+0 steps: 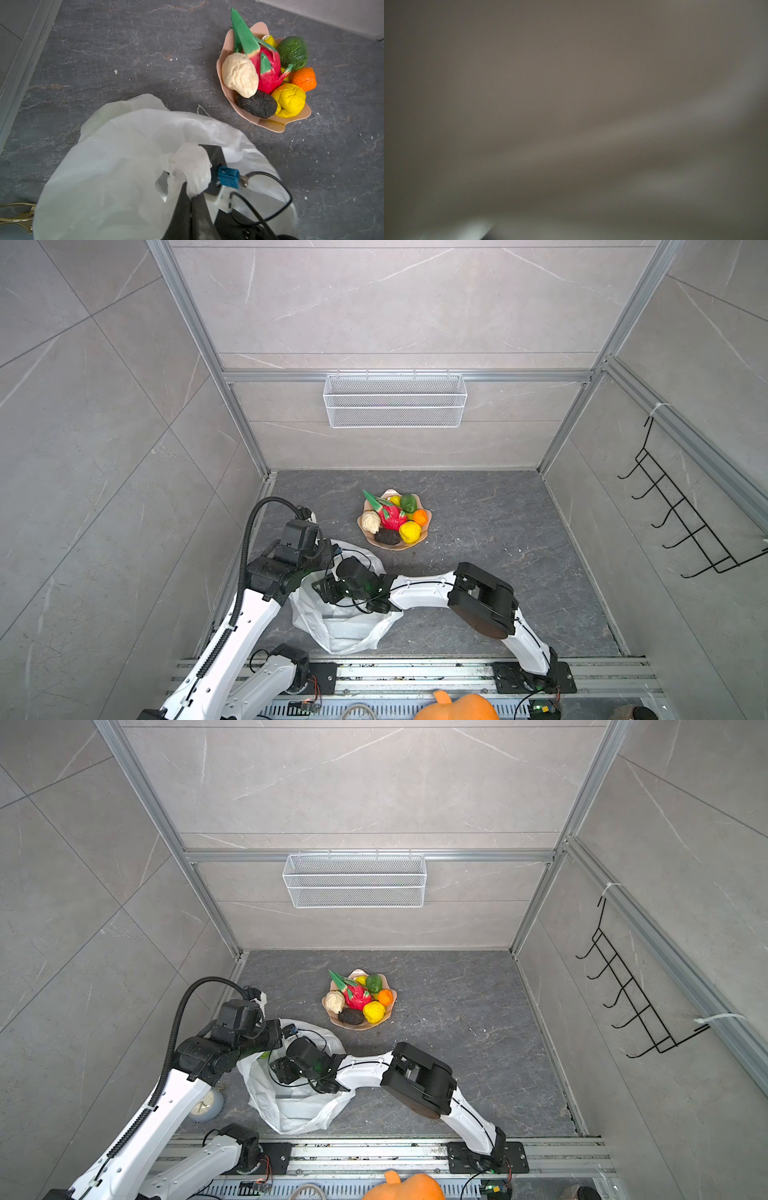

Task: Take fruits out of the plastic bag
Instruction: Spread open the plastic bag at the center of the table.

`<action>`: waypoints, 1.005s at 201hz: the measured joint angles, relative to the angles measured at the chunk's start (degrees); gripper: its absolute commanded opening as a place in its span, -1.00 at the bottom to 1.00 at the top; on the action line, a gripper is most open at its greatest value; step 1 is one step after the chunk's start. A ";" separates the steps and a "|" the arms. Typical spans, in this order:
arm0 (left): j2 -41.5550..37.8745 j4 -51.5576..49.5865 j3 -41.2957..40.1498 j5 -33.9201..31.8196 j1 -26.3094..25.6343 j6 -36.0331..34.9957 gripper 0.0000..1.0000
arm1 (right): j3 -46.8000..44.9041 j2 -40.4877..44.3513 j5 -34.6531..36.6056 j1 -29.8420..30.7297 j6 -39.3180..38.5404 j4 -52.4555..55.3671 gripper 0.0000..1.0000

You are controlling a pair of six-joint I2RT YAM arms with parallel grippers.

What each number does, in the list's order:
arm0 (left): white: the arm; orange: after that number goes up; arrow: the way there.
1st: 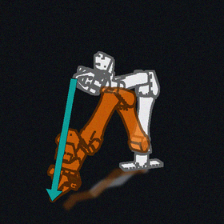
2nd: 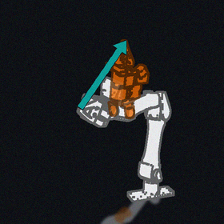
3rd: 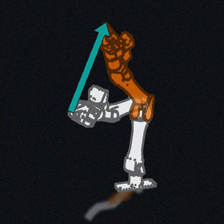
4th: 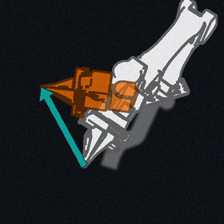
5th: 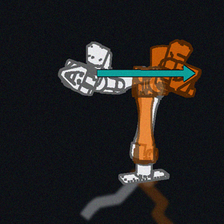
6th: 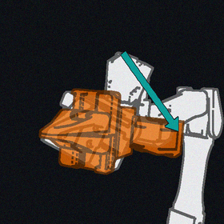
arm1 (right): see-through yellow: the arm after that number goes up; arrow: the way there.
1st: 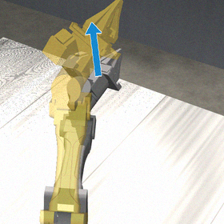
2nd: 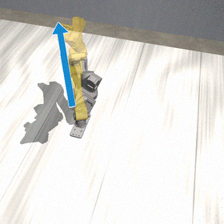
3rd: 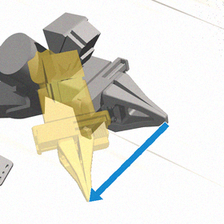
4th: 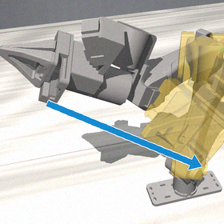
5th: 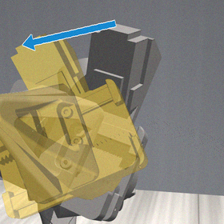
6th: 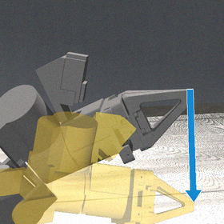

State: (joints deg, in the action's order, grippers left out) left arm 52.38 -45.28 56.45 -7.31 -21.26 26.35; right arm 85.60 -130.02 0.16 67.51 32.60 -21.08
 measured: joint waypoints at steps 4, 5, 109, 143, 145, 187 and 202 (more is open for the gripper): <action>-0.13 0.22 0.00 0.15 -0.02 0.26 -1.00 | 0.28 -0.46 0.37 0.11 0.02 -0.24 0.16; -0.15 0.28 0.00 0.15 -0.02 0.28 -1.00 | 0.33 -0.55 0.39 0.13 0.04 -0.24 0.16; 0.94 -1.53 4.72 -1.60 -1.31 0.50 -1.00 | -12.81 9.16 13.77 -0.09 -1.27 0.70 0.23; 3.85 -3.04 8.72 -3.43 -3.72 -0.28 -0.32 | -19.15 14.58 16.17 -2.64 -1.49 1.20 0.24; 3.96 -3.21 8.94 -3.61 -3.74 -0.22 -0.29 | -19.47 14.86 16.22 -2.89 -1.49 1.25 0.24; 4.83 -13.31 11.78 -9.38 -3.78 1.97 0.26 | -23.47 18.14 17.79 -7.04 -1.22 1.68 0.25; 7.58 -18.95 14.19 -10.21 -4.04 3.41 0.43 | -24.37 18.88 18.18 -7.39 -1.18 1.86 0.25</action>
State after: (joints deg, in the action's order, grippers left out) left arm 59.96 -64.23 70.63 -17.52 -25.30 29.76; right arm 61.23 -111.13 18.35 60.12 31.42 -19.22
